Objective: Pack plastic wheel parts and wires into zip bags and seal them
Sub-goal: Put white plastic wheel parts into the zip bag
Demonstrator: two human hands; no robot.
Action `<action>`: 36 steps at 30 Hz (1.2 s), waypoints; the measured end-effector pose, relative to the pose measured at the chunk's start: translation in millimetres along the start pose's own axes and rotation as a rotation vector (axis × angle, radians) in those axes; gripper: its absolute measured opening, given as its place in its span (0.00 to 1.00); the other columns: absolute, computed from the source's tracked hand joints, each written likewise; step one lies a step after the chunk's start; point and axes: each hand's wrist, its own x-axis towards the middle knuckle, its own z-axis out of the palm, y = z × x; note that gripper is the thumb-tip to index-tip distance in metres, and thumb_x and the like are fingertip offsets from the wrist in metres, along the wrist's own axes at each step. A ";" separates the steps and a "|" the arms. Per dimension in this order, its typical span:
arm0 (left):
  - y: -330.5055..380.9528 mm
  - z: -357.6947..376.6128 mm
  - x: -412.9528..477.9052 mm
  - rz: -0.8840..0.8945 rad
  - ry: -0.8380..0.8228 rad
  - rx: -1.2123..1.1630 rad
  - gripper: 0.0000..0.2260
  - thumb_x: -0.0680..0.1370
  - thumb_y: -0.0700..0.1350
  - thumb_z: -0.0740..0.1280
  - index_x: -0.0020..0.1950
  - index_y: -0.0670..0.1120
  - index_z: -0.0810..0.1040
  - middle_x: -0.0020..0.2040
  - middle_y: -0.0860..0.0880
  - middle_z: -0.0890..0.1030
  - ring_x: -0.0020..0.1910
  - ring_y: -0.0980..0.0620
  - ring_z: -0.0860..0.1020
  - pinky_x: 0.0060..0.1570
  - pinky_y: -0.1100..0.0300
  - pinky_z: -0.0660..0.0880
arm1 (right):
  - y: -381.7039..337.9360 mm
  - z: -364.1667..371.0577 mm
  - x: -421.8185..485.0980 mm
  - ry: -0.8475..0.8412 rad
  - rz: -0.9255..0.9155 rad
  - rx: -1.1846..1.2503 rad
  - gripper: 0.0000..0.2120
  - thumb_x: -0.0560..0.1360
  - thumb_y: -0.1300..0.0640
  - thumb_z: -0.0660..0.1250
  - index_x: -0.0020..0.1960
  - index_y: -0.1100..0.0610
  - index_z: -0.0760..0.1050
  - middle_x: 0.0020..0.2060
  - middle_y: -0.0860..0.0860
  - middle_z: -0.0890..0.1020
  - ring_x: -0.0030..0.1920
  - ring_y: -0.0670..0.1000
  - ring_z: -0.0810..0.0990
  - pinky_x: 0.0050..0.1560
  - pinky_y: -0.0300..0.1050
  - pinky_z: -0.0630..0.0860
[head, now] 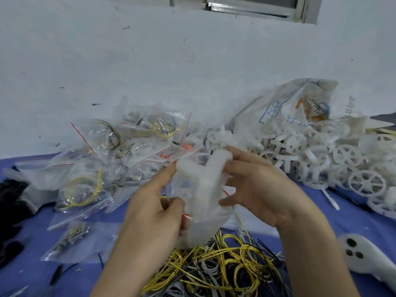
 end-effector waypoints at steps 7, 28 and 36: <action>-2.4 1.3 0.5 0.016 -0.006 0.064 0.28 0.75 0.32 0.59 0.63 0.64 0.70 0.22 0.45 0.76 0.20 0.56 0.71 0.23 0.62 0.68 | 4.1 2.5 2.0 0.064 -0.129 -0.340 0.08 0.75 0.66 0.60 0.42 0.64 0.78 0.42 0.64 0.79 0.39 0.51 0.74 0.40 0.45 0.68; -7.1 -4.0 6.0 0.070 0.112 -0.107 0.31 0.75 0.29 0.59 0.69 0.61 0.69 0.29 0.70 0.77 0.20 0.58 0.70 0.27 0.62 0.73 | -5.9 -10.5 -1.8 0.088 -0.424 -0.248 0.12 0.73 0.68 0.61 0.42 0.58 0.81 0.36 0.54 0.85 0.38 0.50 0.83 0.40 0.39 0.79; -18.4 -20.6 18.7 0.248 0.327 -0.344 0.29 0.70 0.33 0.61 0.69 0.53 0.72 0.57 0.49 0.81 0.20 0.57 0.69 0.24 0.69 0.70 | 65.6 -49.8 42.4 -0.153 0.489 -1.322 0.08 0.72 0.60 0.69 0.49 0.64 0.81 0.41 0.55 0.85 0.41 0.53 0.83 0.41 0.43 0.76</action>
